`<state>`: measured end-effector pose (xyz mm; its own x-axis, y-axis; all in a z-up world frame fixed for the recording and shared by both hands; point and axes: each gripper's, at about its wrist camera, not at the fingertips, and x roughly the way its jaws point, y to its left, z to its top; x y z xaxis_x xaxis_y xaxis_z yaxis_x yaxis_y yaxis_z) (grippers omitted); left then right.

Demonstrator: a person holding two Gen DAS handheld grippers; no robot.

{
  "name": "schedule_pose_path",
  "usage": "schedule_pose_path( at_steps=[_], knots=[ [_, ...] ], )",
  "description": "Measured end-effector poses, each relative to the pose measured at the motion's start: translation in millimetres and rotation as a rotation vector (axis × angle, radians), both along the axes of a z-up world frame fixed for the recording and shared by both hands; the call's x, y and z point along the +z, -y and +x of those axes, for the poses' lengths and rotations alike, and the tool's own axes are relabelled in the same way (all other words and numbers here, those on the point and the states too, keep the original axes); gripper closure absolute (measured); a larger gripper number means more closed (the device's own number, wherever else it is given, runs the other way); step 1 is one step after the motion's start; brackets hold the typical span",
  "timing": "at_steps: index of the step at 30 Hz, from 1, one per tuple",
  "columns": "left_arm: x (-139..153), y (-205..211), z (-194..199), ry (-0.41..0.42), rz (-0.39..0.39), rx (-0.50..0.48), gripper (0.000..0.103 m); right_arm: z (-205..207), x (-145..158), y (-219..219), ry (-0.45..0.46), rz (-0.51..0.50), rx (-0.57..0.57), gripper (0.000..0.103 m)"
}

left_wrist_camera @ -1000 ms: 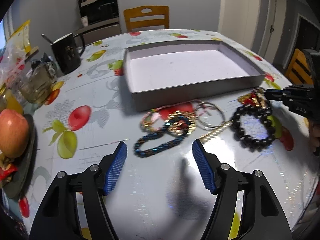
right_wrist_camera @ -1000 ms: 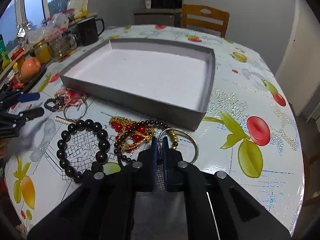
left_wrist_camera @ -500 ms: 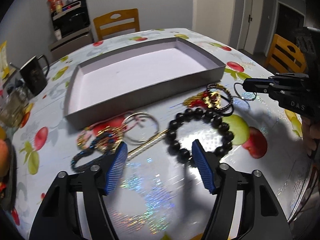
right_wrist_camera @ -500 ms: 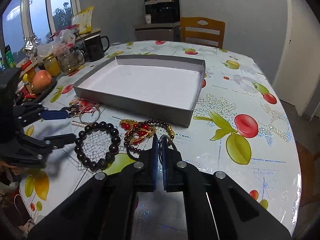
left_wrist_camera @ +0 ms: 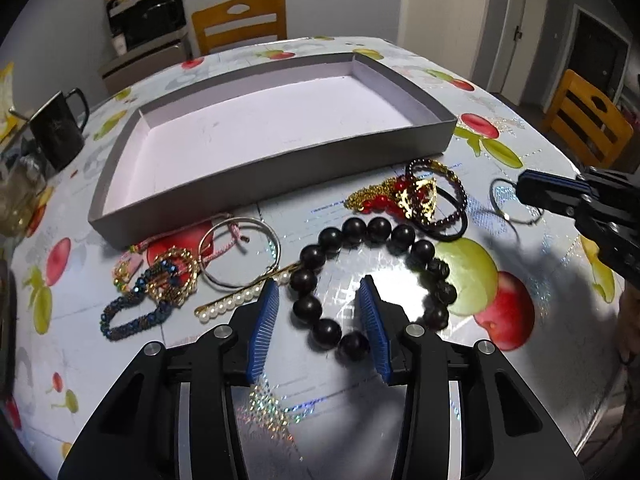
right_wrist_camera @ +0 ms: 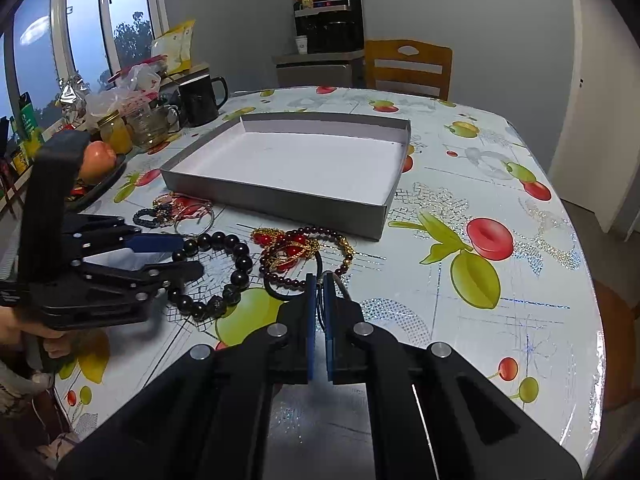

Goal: Organize jewelry
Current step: 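Grasp the black bead bracelet with the left tool while the right tool holds the red bracelet, then carry the black bead bracelet into the tray and open the left tool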

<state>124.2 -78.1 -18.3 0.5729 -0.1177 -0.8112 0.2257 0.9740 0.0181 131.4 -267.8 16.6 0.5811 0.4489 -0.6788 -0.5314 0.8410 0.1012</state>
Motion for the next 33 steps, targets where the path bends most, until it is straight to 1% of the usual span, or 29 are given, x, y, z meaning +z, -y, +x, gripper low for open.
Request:
schedule_pose_path(
  at_steps=[1, 2, 3, 4, 8, 11, 12, 16, 18, 24, 30, 33],
  knots=[
    [0, 0, 1, 0.003, -0.001, 0.001, 0.06, -1, 1, 0, 0.001, 0.002, 0.001, 0.099],
    [0, 0, 1, 0.006, -0.001, 0.001, 0.066, -1, 2, 0, 0.0, 0.005, 0.003, 0.099],
    [0, 0, 0, 0.015, 0.006, 0.007, 0.082, -2, 3, -1, 0.003, 0.006, 0.005, 0.099],
    [0, 0, 0, 0.021, 0.016, 0.016, 0.088, -4, 4, -1, 0.006, 0.006, 0.006, 0.099],
    [0, -3, -5, 0.025, -0.002, -0.003, 0.088, -6, 7, -2, 0.007, 0.011, 0.009, 0.099],
    [4, -11, -10, 0.012, -0.068, -0.019, 0.088, -7, 10, -3, 0.007, 0.014, 0.013, 0.099],
    [8, -16, -12, 0.011, -0.101, -0.024, 0.088, -7, 12, -4, 0.008, 0.016, 0.014, 0.099],
    [27, -24, -22, 0.037, -0.147, -0.043, 0.088, -6, 19, -6, 0.011, 0.034, 0.023, 0.099],
    [40, -27, -27, 0.063, -0.149, -0.052, 0.088, -4, 25, -8, 0.013, 0.05, 0.029, 0.099],
    [66, -34, -30, 0.106, -0.172, -0.064, 0.088, 4, 35, -15, 0.009, 0.084, 0.045, 0.099],
    [93, -41, -23, 0.155, -0.159, -0.07, 0.088, 18, 48, -21, 0.005, 0.115, 0.048, 0.099],
    [109, -46, -17, 0.186, -0.15, -0.067, 0.088, 27, 54, -26, 0.01, 0.112, 0.048, 0.099]
  ],
)
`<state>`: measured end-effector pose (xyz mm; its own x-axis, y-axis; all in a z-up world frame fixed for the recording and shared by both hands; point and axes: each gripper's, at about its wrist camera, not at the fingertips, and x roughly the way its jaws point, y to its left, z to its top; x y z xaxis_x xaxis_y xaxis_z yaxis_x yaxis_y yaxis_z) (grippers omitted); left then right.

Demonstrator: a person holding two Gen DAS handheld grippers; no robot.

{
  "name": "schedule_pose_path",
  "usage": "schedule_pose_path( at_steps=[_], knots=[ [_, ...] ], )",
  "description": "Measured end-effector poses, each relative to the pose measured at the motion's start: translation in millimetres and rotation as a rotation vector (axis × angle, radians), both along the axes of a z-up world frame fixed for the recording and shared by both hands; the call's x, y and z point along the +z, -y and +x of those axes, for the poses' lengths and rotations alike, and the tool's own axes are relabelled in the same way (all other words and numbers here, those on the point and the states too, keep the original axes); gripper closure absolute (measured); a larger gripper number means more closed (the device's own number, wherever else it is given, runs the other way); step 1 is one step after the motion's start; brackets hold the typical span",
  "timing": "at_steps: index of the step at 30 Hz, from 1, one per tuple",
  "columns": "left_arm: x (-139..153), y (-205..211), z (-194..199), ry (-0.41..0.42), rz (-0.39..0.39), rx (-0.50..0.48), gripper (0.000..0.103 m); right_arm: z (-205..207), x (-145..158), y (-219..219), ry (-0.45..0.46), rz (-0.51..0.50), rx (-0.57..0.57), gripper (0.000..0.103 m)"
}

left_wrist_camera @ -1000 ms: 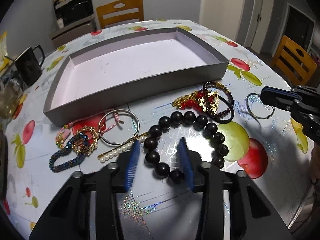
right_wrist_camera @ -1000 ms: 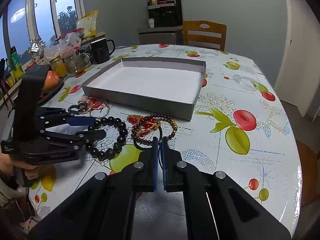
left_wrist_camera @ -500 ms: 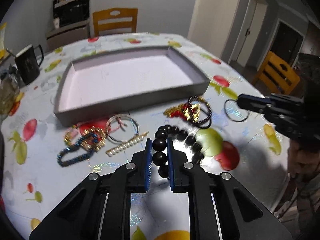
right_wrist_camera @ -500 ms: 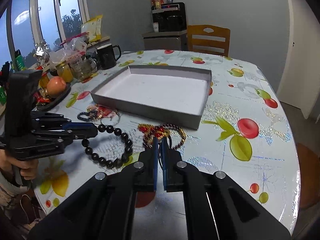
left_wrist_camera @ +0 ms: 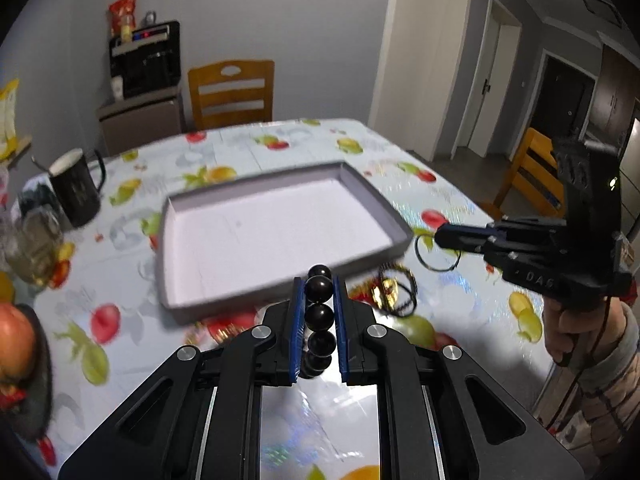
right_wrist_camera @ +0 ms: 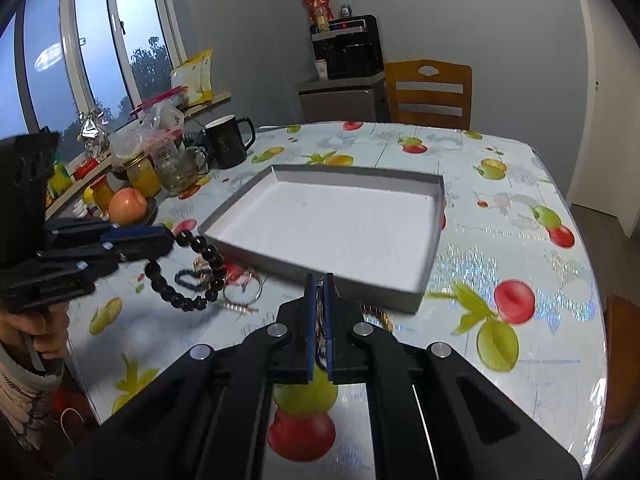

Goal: Organize jewelry
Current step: 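Carry the black bead bracelet into the tray and open the left tool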

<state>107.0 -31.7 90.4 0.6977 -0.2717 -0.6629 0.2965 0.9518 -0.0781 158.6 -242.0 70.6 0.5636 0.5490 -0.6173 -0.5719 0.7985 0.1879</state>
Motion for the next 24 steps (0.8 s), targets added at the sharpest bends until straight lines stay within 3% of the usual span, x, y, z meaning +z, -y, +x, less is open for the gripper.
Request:
schedule_pose_path(
  at_steps=[9, 17, 24],
  knots=[
    [25, -13, 41, 0.05, 0.004, 0.053, 0.088, 40, 3, -15, -0.015, -0.014, -0.011, 0.099],
    [8, -13, 80, 0.028, 0.017, 0.09, 0.088, 68, -16, -26, -0.07, -0.026, -0.015, 0.099],
    [-18, -14, 103, -0.002, 0.033, 0.103, 0.088, 80, -21, -29, -0.038, -0.11, -0.056, 0.099]
  ],
)
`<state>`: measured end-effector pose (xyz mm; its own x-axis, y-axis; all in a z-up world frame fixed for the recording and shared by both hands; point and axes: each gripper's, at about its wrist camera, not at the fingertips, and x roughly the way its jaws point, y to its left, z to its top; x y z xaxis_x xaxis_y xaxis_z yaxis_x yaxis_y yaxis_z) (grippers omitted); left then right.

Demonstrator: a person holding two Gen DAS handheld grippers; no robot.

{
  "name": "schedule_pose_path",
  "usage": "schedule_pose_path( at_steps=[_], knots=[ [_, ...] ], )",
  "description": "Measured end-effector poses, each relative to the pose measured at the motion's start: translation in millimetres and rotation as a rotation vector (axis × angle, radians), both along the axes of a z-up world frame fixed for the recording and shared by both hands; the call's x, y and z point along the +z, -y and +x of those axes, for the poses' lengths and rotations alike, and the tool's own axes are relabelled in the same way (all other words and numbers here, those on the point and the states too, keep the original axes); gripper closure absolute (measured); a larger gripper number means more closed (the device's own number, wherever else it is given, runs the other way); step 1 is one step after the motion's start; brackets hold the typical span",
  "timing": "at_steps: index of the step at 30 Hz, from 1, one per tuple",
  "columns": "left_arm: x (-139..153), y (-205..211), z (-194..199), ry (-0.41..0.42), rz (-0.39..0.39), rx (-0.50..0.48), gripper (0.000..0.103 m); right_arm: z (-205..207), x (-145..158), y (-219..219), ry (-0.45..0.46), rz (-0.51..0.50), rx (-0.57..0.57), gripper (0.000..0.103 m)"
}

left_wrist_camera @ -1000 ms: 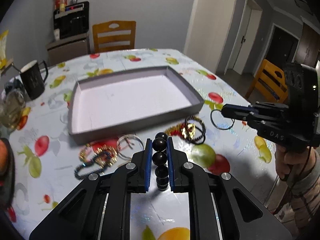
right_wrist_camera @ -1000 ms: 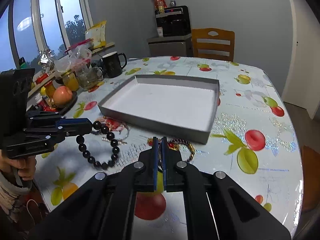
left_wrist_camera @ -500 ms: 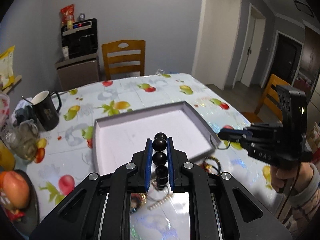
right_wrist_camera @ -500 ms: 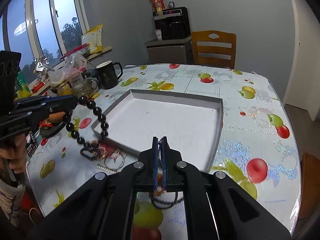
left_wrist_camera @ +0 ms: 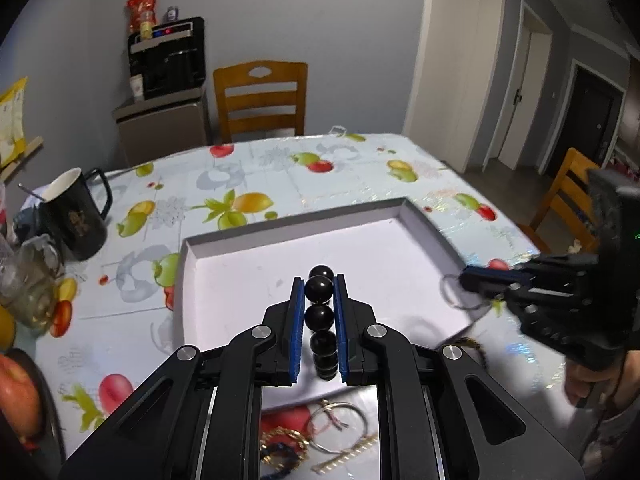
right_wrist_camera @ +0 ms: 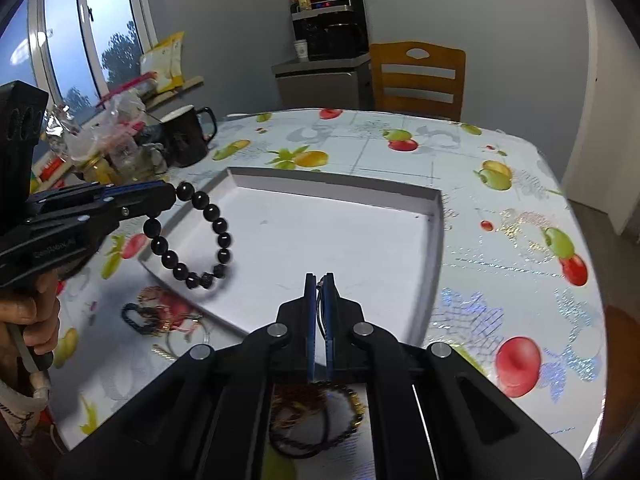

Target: Organize jewelry

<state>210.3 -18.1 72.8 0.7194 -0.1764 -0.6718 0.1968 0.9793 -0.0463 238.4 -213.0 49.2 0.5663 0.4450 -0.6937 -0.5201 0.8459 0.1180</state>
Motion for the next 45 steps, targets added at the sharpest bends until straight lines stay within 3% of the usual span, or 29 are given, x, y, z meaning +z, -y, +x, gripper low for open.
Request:
schedule_pose_path(
  at_steps=[5, 12, 21, 28, 31, 33, 35, 45],
  knots=[
    [-22, -19, 12, -0.028, 0.026, 0.053, 0.088, 9, -13, -2, -0.014, -0.034, -0.015, 0.099],
    [-45, -43, 14, -0.074, 0.033, 0.094, 0.088, 16, -31, -9, -0.067, 0.001, 0.001, 0.099],
    [-67, -38, 11, -0.108, 0.072, 0.077, 0.088, 7, -46, -30, -0.067, -0.09, 0.026, 0.099],
    [-76, -39, 10, -0.122, 0.078, 0.084, 0.085, 7, -48, -28, -0.064, -0.095, 0.016, 0.099],
    [-74, -40, 6, -0.105, 0.075, 0.092, 0.067, 6, -47, -24, -0.065, -0.079, 0.01, 0.097],
    [-70, -38, 0, -0.076, 0.079, 0.094, 0.039, 3, -45, -19, -0.059, -0.058, 0.005, 0.092],
    [-65, -35, -7, -0.04, 0.091, 0.096, 0.03, -1, -43, -16, -0.047, -0.041, 0.003, 0.084],
    [-53, -15, -52, 0.031, 0.059, 0.051, 0.023, -39, -25, 4, 0.024, 0.041, 0.003, 0.063]
  ],
)
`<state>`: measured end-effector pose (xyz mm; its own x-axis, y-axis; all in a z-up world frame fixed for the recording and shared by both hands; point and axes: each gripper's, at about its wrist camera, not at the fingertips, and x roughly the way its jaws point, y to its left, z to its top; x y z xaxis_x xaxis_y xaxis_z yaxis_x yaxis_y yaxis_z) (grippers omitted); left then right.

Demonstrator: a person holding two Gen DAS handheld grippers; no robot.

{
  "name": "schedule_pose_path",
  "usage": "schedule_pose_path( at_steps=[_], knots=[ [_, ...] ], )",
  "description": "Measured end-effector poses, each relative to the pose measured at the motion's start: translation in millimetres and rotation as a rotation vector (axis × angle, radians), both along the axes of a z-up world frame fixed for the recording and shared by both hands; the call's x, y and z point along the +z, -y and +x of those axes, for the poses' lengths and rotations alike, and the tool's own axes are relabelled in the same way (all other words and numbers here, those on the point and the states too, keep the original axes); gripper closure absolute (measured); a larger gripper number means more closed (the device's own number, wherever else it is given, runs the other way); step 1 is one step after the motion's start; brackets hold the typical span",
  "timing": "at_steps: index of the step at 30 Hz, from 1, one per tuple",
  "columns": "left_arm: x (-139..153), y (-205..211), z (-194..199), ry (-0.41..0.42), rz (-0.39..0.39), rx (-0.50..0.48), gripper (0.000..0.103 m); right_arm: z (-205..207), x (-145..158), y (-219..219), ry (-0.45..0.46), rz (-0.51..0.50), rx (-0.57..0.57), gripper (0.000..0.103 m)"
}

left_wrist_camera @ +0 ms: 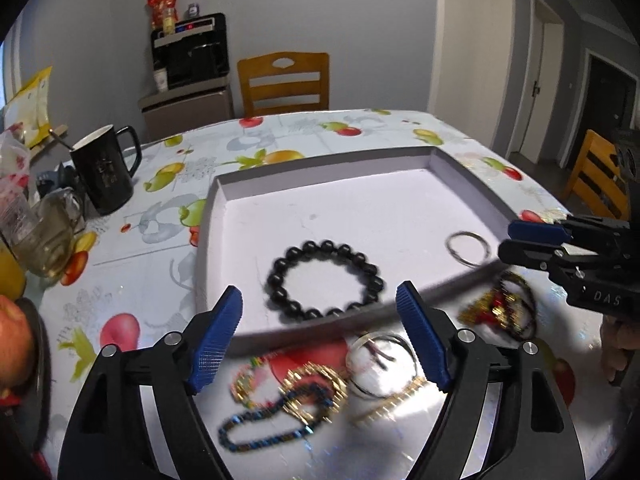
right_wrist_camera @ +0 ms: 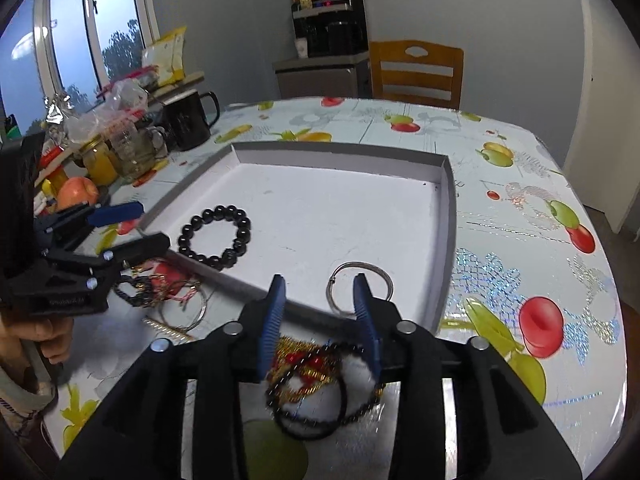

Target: Organize jewelry

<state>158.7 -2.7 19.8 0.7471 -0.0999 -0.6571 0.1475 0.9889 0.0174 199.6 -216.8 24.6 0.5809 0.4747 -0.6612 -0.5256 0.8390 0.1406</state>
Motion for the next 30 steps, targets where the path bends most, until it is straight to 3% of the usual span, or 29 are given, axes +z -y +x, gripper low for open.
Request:
schedule_pose_path(
  at_steps=[9, 21, 28, 30],
  knots=[
    [-7, 13, -34, 0.021, -0.015, -0.048, 0.021, -22, -6, 14, -0.012, -0.013, -0.011, 0.057],
    [-16, 11, -44, 0.008, -0.031, -0.047, 0.021, -27, -24, 25, -0.064, -0.072, -0.026, 0.056],
    [-16, 9, -47, 0.003, -0.042, -0.047, 0.021, -22, -30, 25, -0.074, -0.119, -0.066, 0.062],
    [-16, 9, -48, 0.005, -0.04, -0.046, 0.021, -17, -33, 25, -0.084, -0.132, -0.078, 0.069]
  ],
)
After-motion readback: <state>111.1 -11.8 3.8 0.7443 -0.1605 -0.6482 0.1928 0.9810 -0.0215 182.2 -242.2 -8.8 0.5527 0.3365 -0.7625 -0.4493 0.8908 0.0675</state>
